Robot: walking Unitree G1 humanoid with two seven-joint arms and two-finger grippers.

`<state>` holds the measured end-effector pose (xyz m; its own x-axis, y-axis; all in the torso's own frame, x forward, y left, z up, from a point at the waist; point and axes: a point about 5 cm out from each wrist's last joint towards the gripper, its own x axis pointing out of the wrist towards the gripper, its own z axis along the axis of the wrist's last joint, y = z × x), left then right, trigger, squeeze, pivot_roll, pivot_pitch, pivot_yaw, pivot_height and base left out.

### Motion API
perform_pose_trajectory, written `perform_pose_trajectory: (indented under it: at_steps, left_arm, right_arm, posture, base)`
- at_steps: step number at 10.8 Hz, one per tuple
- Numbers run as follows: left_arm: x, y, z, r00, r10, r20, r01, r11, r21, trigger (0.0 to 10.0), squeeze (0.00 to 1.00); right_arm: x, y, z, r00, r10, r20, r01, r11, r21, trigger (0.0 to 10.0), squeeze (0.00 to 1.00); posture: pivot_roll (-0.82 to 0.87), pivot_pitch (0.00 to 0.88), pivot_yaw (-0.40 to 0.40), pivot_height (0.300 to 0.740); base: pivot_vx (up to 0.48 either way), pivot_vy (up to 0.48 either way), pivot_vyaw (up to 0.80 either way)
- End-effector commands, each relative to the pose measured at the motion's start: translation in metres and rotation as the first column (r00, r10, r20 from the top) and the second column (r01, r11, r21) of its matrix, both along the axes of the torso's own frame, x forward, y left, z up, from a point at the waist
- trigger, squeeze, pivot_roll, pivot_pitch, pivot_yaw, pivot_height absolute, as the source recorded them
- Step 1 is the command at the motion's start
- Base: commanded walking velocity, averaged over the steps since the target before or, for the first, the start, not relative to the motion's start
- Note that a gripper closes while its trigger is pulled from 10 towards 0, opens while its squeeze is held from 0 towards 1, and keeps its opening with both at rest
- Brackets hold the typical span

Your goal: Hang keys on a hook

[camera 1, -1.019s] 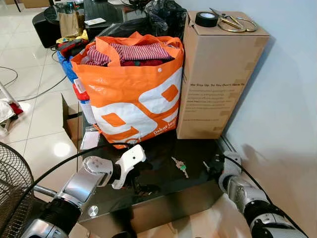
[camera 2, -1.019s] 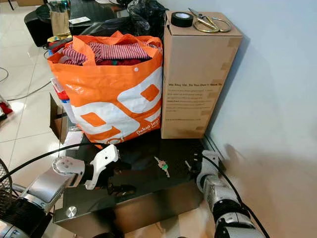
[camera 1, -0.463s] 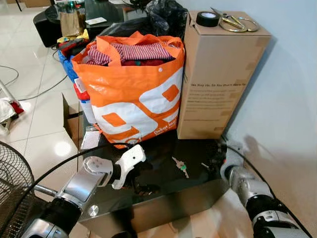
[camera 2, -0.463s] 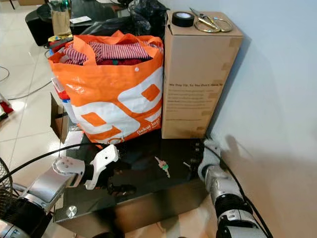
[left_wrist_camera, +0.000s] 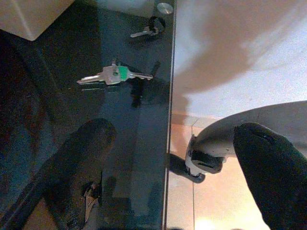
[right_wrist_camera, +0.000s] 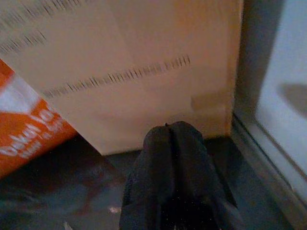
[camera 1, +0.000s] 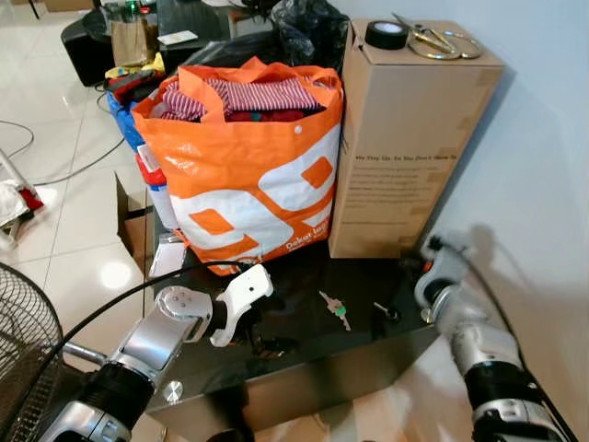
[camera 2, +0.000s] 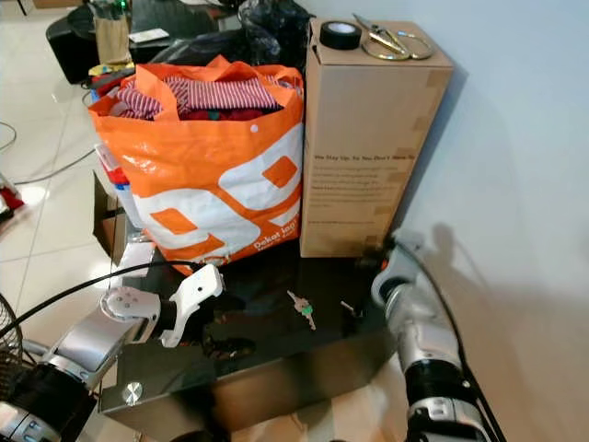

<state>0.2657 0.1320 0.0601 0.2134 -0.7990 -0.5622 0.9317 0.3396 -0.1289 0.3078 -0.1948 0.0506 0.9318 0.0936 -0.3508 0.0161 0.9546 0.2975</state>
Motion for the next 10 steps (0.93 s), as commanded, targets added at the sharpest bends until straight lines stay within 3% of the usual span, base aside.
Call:
perform_pose_trajectory:
  at_steps: [1,2,3,4,5,7,8,10]
  left_arm:
    - [0.004,0.004,0.002,1.0,0.018,0.019,-0.018,1.0,0.012,10.0,0.0]
    - [0.009,0.006,0.002,0.996,0.046,0.08,-0.049,0.998,0.03,10.0,0.0]
    - [0.023,0.01,0.007,0.974,0.136,0.183,-0.144,0.989,0.03,10.0,0.0]
    - [0.028,0.015,0.013,0.958,0.18,0.221,-0.185,0.983,0.003,10.0,0.0]
    - [0.025,0.022,0.019,0.961,0.165,0.223,-0.164,0.986,-0.021,10.0,0.0]
    - [0.022,0.033,0.021,0.96,0.149,0.238,-0.15,0.989,-0.015,10.0,0.0]
    - [0.016,0.043,0.022,0.965,0.112,0.239,-0.115,0.993,-0.003,10.0,0.0]
    - [0.011,0.043,0.024,0.964,0.097,0.247,-0.093,0.995,-0.03,10.0,0.0]
  right_arm:
    - [-0.003,-0.002,-0.001,1.0,-0.003,-0.007,0.003,1.0,-0.012,0.0,0.0]
    - [-0.007,-0.003,-0.011,0.996,0.006,-0.089,-0.015,0.995,-0.097,10.0,0.0]
    - [-0.016,-0.005,-0.023,0.983,0.023,-0.184,-0.057,0.981,-0.185,10.0,0.0]
    - [-0.023,-0.006,-0.029,0.975,0.017,-0.222,-0.055,0.984,-0.168,10.0,0.0]
    - [-0.028,-0.007,-0.031,0.971,0.015,-0.24,-0.056,0.985,-0.162,10.0,1.0]
    - [-0.033,-0.005,-0.038,0.96,0.021,-0.28,-0.07,0.984,-0.164,10.0,1.0]
    - [-0.042,-0.003,-0.048,0.946,0.018,-0.323,-0.091,0.973,-0.213,10.0,1.0]
    - [-0.043,-0.001,-0.048,0.95,0.008,-0.313,-0.082,0.972,-0.222,10.0,1.0]
  posture:
    - [-0.07,0.0,-0.013,0.74]
    - [-0.07,0.0,-0.012,0.74]
    - [-0.08,0.0,-0.01,0.74]
    - [-0.08,0.0,-0.007,0.74]
    - [-0.09,0.0,0.0,0.74]
    - [-0.1,0.0,0.013,0.74]
    - [-0.1,0.0,0.019,0.74]
    - [-0.1,0.0,0.018,0.74]
  base:
    - [0.0,0.0,0.0]
    - [0.0,0.0,0.0]
    - [0.0,0.0,0.0]
    - [0.0,0.0,0.0]
    - [0.0,0.0,0.0]
    - [0.0,0.0,0.0]
    - [0.0,0.0,0.0]
    - [0.0,0.0,0.0]
